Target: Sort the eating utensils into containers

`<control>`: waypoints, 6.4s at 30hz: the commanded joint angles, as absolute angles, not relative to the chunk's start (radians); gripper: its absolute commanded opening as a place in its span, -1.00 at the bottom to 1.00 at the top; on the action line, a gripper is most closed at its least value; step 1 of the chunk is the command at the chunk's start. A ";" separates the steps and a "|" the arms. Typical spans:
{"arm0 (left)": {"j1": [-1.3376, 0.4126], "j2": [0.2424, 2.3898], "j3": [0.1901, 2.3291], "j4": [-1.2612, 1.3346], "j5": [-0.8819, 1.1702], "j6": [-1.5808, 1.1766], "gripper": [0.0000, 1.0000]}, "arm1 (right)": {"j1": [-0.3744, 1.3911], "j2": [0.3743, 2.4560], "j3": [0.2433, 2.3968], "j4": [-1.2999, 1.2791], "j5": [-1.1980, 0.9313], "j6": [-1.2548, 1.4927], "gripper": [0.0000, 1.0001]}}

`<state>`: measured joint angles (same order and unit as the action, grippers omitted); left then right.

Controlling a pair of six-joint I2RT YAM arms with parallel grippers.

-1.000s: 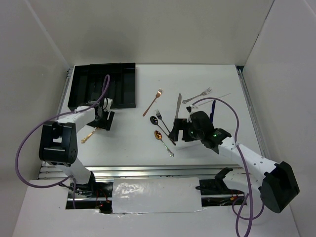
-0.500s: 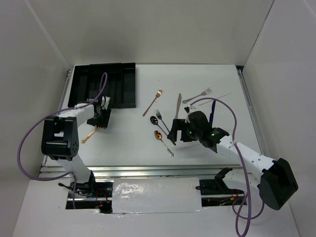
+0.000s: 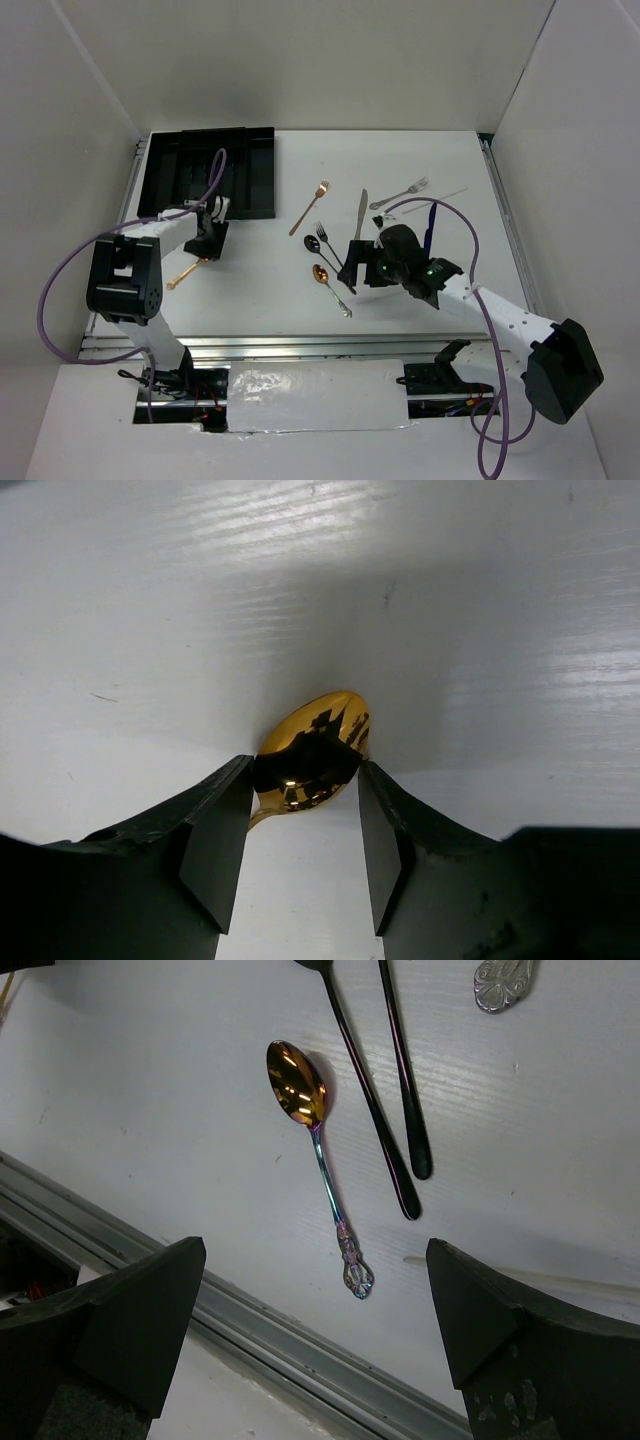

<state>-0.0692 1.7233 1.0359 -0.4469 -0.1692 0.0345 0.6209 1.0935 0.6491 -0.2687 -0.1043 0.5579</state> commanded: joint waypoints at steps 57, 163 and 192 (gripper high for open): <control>0.163 2.104 2.143 -0.781 -0.156 0.009 -0.14 | 0.624 0.851 0.689 -0.483 0.189 0.815 1.00; -0.034 1.187 1.150 -0.701 -0.044 -0.362 0.99 | 0.924 1.618 0.868 -0.241 0.100 0.551 0.59; -0.430 1.327 1.094 -0.661 -0.213 -0.580 0.74 | 0.896 1.245 0.849 -0.365 0.219 0.554 0.85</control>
<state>-0.3378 1.2785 1.0840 -0.7033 -0.1673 -0.4892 0.9478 1.4422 0.9031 -0.3099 0.1123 0.5377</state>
